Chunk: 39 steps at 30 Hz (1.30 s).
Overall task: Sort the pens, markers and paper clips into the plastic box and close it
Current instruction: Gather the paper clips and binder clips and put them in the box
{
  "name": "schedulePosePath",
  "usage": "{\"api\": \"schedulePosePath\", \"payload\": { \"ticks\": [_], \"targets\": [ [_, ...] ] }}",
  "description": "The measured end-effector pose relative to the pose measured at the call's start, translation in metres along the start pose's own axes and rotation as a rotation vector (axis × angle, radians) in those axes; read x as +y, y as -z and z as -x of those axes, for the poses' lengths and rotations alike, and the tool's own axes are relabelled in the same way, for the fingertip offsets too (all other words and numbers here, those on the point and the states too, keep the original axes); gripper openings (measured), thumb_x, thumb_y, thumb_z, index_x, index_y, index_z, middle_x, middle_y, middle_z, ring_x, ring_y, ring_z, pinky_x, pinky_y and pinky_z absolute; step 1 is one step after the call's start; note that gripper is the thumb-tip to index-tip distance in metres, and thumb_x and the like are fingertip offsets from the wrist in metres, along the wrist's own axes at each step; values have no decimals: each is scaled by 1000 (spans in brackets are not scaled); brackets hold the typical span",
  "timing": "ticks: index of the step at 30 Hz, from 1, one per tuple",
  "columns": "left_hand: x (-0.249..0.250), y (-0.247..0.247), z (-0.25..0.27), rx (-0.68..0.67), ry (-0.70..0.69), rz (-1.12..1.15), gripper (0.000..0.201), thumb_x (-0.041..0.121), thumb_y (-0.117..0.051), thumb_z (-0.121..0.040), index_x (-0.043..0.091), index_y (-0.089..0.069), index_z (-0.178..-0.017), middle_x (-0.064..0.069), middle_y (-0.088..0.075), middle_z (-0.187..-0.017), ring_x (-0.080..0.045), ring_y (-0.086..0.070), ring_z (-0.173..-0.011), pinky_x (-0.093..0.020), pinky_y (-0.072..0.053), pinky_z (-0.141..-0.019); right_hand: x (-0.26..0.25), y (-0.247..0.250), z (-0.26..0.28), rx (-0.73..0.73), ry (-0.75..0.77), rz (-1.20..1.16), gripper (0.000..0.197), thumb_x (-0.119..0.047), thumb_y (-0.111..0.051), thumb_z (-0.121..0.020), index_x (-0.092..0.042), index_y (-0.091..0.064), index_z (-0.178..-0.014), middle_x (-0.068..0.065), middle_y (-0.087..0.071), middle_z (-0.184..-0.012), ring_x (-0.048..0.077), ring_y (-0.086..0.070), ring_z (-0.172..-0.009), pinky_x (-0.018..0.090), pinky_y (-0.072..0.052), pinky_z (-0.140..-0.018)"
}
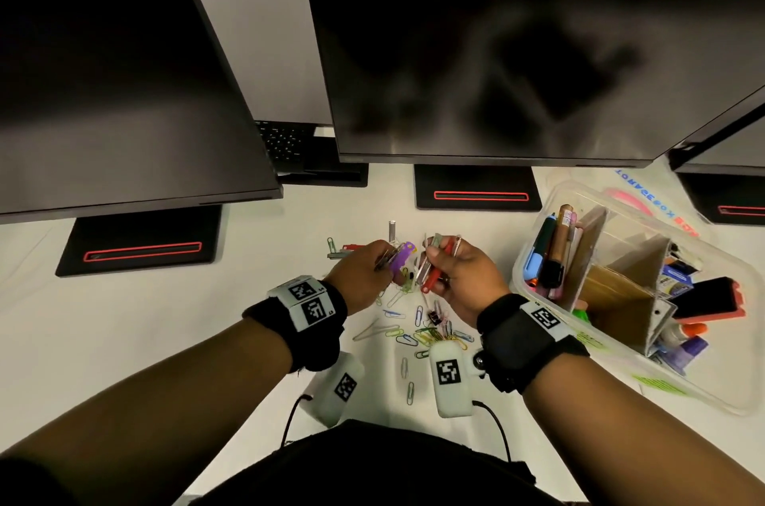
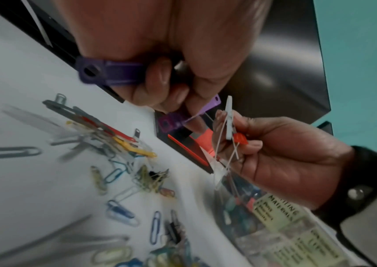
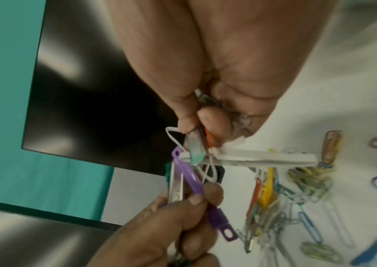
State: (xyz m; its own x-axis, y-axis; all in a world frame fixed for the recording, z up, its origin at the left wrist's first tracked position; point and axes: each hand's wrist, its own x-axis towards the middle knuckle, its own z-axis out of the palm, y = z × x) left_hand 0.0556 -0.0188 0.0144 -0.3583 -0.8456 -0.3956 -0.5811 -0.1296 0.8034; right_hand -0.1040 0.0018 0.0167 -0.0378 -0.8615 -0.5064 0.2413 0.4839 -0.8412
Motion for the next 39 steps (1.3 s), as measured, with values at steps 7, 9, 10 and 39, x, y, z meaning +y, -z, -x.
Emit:
{"api": "schedulePosePath", "payload": {
  "ticks": [7,9,10,39],
  "targets": [
    [44,1,6,-25,60,345,25,-3,-50,-85,18,-54,-74,-11,-57,-75,2,-42,-31,-9,-29,-35,-35,4,7,38,-14,-323,16,-7,-49,-95,-11,-56,-81,3,-60,-64,10,-59,-52,16,-46,-42],
    [61,-1,3,-28,-10,309,18,5,-57,-86,19,-56,-76,-5,-58,-68,4,-45,-33,-7,-32,-37,-46,12,9,54,6,-391,18,-9,-48,-96,-10,-57,-80,3,-62,-60,9,-60,-47,15,-44,-39],
    [70,-4,1,-35,-48,268,12,11,-62,-86,20,-59,-78,-1,-58,-66,5,-48,-38,-6,-35,-40,-53,18,12,64,13,-414,18,-9,-48,-96,-10,-57,-80,3,-63,-60,9,-60,-46,16,-44,-40],
    [202,-173,-80,4,-34,-140,36,40,-58,-88,15,-59,-62,-3,-62,-64,-16,-54,-60,-18,-38,-52,-98,206,20,292,-256,-353,27,-2,-30,-94,4,-53,-81,19,-53,-69,30,-54,-62,46,-49,-62]
  ]
}}
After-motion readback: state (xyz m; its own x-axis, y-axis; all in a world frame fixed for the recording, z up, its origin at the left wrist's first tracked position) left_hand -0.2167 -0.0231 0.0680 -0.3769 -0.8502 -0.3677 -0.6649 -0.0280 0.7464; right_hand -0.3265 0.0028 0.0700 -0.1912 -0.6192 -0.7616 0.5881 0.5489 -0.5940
